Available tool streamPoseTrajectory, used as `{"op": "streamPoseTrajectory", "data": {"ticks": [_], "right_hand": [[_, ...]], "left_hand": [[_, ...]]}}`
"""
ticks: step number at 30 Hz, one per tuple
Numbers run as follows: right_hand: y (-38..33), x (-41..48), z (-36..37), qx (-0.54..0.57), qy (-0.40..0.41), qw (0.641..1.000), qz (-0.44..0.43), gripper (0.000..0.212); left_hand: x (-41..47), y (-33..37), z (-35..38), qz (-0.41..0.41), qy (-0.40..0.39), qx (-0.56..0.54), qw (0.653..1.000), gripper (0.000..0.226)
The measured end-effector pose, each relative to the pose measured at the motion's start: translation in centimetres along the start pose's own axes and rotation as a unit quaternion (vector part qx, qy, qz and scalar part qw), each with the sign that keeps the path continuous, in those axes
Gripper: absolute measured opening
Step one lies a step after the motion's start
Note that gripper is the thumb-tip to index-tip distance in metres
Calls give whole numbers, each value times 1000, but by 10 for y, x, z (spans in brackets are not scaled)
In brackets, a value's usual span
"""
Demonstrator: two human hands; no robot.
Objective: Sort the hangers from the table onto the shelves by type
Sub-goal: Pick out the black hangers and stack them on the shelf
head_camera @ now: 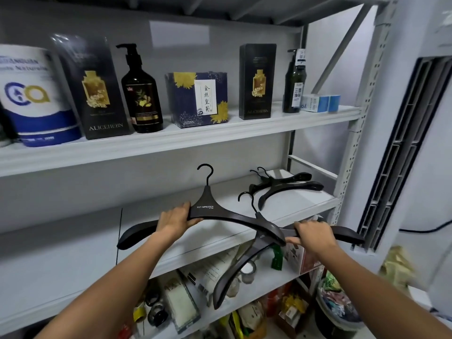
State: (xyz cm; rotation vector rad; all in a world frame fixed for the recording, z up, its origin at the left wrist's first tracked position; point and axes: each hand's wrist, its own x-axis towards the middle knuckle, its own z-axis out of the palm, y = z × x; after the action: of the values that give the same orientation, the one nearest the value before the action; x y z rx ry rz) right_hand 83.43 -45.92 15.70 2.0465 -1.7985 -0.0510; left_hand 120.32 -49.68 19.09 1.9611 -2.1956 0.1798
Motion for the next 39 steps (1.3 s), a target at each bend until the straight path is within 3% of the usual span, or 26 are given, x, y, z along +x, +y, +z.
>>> {"op": "streamPoseTrajectory", "data": {"ticks": [9,15,19,26,39], "right_hand": [[40,64,47,4,0,1000,-9,72],[91,132,101,8,16,999,-30,71],[121,172,132,32,-29,998,-44,73],[167,226,187,77,51,991,-96,67],[196,290,251,97,-78,990,-71,67]], "left_hand": [[47,23,30,-11,2,-4,1000,51],[106,55,58,-66,-28,-37,997,44],[137,78,76,-112,-30,-49,992,45],[180,104,99,-167,-28,-49,984,45],[218,106,133,-207,-30,7,978,44]]}}
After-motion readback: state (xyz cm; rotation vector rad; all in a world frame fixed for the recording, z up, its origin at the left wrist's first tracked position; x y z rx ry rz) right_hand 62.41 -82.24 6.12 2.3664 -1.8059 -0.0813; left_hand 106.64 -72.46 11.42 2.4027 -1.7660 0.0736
